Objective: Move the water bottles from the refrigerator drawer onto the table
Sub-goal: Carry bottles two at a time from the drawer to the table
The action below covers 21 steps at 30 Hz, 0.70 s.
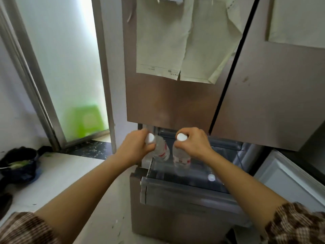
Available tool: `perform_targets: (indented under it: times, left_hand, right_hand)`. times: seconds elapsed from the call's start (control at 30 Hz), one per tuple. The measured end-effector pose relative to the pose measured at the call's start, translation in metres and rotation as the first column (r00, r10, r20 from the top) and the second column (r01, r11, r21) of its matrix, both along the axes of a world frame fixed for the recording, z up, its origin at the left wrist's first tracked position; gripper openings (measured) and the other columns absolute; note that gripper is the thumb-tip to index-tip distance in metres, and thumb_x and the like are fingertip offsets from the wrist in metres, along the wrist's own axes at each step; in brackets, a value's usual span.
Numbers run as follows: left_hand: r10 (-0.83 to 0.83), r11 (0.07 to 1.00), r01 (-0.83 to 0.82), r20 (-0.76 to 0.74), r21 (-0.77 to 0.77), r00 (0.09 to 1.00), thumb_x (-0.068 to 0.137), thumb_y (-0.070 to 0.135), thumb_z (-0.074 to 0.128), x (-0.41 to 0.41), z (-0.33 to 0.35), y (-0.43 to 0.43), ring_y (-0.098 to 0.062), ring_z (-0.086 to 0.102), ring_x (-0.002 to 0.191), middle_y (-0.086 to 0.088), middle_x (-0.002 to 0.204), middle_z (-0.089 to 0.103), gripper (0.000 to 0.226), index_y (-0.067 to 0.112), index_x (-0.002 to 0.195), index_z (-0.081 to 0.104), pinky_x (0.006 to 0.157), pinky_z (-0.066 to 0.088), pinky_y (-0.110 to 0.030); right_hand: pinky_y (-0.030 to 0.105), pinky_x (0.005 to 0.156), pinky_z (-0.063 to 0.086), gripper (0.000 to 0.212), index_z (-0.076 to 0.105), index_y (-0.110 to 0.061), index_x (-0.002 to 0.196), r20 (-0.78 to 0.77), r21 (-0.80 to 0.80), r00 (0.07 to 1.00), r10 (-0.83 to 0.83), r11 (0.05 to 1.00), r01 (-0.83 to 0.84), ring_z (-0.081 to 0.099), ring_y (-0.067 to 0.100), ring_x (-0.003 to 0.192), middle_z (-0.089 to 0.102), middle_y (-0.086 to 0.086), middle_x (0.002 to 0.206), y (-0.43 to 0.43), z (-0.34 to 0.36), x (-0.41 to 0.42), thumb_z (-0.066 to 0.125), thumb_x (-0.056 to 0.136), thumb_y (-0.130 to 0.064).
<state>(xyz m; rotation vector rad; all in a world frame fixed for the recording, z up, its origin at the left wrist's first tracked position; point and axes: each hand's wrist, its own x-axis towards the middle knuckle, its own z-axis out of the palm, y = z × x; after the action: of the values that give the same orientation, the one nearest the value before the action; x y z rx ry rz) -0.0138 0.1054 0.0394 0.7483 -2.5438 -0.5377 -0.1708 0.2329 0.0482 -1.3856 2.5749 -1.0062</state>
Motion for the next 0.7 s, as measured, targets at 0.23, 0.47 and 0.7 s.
perform_targets:
  times: [0.23,0.47,0.7]
  left_hand:
    - [0.134,0.989,-0.139,-0.077,-0.057,0.988,0.084,0.033,0.065,0.117,0.043,-0.027,-0.019,0.051,0.073,-0.003,0.084,0.061,0.03,0.01,0.102,0.06,0.057,0.033,-0.025]
    - [0.32,0.947,-0.32,0.054,-0.001,0.946,0.081,0.031,0.064,0.262,0.014,-0.048,-0.029,0.059,0.077,-0.009,0.082,0.064,0.027,0.005,0.087,0.061,0.061,0.041,-0.034]
    - [0.558,0.822,-0.569,0.169,0.021,0.812,0.077,0.034,0.066,0.409,-0.025,-0.077,-0.026,0.056,0.072,-0.008,0.075,0.059,0.03,0.005,0.076,0.058,0.059,0.04,-0.035]
  right_hand:
    - [0.034,0.068,0.054,0.007,0.071,-0.021,0.078,-0.05,-0.16,0.987,0.153,0.974,-0.159,0.062,0.015,0.078,0.068,-0.005,0.081,-0.044,0.054,0.101,0.073,0.073,-0.026]
    - [0.03,0.069,0.048,0.013,0.069,-0.019,0.09,0.065,-0.065,0.907,0.416,0.909,-0.412,0.059,0.015,0.079,0.063,-0.005,0.083,-0.105,0.027,0.224,0.07,0.081,-0.029]
    - [0.022,0.057,0.036,0.004,0.064,-0.029,0.076,0.062,0.058,0.735,0.675,0.733,-0.678,0.05,0.008,0.069,0.056,-0.012,0.07,-0.189,-0.013,0.363,0.068,0.076,-0.028]
